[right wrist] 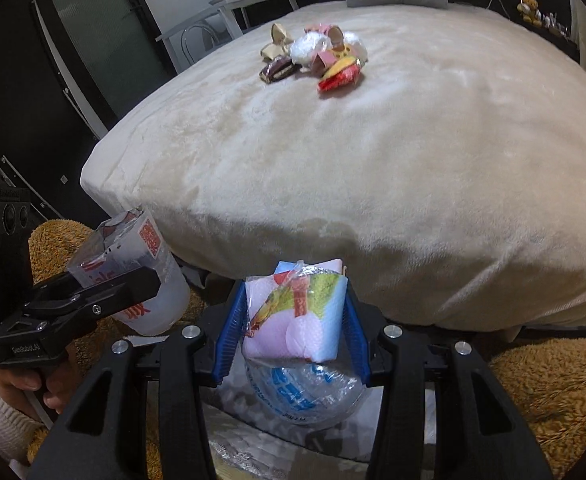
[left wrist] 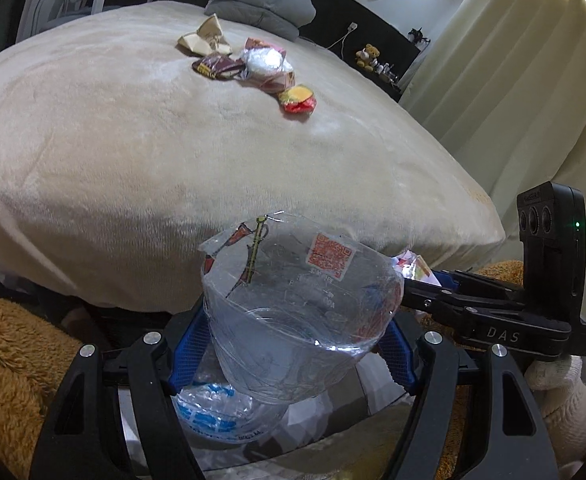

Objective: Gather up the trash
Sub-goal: 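Carry the cup and lavender wrapper down toward the clear bag on the floor, then open both grippers over the clear bag, dropping cup and wrapper inside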

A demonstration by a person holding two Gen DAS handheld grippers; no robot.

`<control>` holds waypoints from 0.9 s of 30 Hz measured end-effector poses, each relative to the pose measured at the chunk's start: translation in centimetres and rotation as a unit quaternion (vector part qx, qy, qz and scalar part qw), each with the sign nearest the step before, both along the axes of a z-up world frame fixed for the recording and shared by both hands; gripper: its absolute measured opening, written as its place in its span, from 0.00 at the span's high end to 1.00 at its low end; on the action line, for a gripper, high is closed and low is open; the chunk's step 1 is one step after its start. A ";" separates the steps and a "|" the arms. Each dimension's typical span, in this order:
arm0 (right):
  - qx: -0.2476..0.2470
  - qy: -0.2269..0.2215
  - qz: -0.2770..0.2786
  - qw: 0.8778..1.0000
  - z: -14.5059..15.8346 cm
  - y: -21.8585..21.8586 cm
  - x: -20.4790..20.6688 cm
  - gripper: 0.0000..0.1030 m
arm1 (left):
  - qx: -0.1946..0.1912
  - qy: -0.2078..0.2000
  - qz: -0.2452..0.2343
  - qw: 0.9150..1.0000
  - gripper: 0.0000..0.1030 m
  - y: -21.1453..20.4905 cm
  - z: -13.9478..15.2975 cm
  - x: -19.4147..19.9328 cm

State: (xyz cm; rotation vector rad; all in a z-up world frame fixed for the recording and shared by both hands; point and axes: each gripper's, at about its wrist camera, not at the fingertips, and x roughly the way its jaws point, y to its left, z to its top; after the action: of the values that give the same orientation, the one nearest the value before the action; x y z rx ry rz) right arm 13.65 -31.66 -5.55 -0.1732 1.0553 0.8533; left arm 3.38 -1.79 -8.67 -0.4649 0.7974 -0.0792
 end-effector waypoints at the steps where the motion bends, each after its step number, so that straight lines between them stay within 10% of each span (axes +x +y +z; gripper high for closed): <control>1: -0.008 0.013 -0.002 1.000 -0.6 0.2 0.1 0.55 | 0.009 0.015 0.000 1.000 0.29 -0.2 -0.5 0.2; 27: -0.092 0.258 -0.107 0.956 -11.0 0.4 5.1 0.54 | -0.025 0.274 -0.006 0.961 0.29 -0.4 -11.4 4.7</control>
State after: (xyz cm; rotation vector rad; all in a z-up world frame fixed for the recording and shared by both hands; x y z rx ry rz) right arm 18.76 -31.23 -16.57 0.0146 1.6145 0.6131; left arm 8.07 -2.19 -20.06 -0.5368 1.3455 0.0207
